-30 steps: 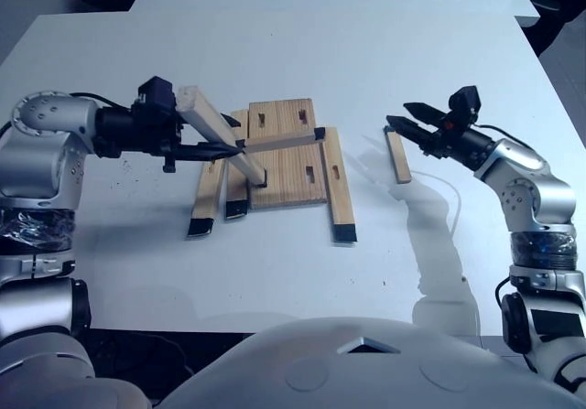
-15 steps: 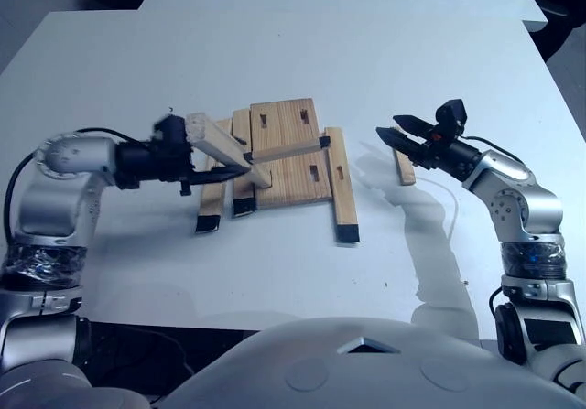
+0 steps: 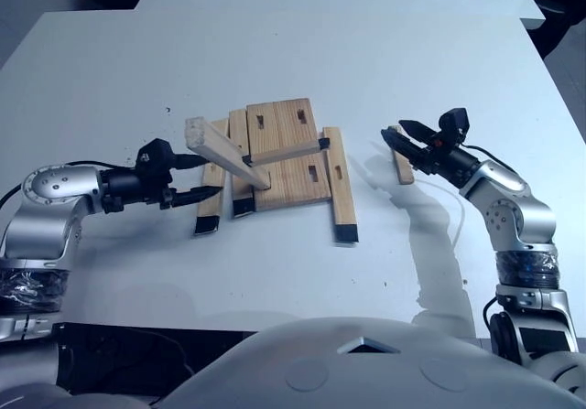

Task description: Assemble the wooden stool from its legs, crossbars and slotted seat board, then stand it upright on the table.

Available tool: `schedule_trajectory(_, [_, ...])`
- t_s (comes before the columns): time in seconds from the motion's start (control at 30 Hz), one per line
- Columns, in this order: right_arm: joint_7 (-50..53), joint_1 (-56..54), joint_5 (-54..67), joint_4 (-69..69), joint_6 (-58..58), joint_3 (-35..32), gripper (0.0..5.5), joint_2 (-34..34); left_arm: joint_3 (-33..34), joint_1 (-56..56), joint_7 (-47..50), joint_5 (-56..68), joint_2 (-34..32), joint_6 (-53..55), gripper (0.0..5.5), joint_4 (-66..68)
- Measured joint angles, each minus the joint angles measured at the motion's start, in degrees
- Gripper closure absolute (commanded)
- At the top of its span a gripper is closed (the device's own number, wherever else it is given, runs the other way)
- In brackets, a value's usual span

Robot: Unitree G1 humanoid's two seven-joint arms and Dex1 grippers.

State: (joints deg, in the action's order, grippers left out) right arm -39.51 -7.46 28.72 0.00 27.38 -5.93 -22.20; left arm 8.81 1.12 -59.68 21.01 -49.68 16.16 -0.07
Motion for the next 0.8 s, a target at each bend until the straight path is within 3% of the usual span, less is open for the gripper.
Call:
schedule_trajectory(0.13, [1.7, 3.0, 0.4, -1.9, -0.4, -1.0, 2.4, 2.0, 4.3, 1.7, 16.3, 2.5, 9.5, 10.1, 2.2, -7.2])
schedule_trajectory(0.3, [3.2, 5.7, 0.6, -4.2, -0.4, -1.3, 2.4, 2.8, 4.9, 4.9, 31.0, 4.4, 19.3, 22.1, 2.01, -16.3])
schedule_trajectory(0.43, [3.6, 6.3, 0.7, -4.8, -0.1, -1.5, 2.4, 2.9, 4.8, 5.9, 35.4, 3.9, 20.7, 25.8, 1.6, -19.0])
schedule_trajectory(0.8, [5.7, 10.4, 1.8, -8.0, 0.4, -3.3, 2.4, 3.3, -0.1, 9.2, 39.7, 0.0, 20.0, 35.8, 1.6, -24.8])
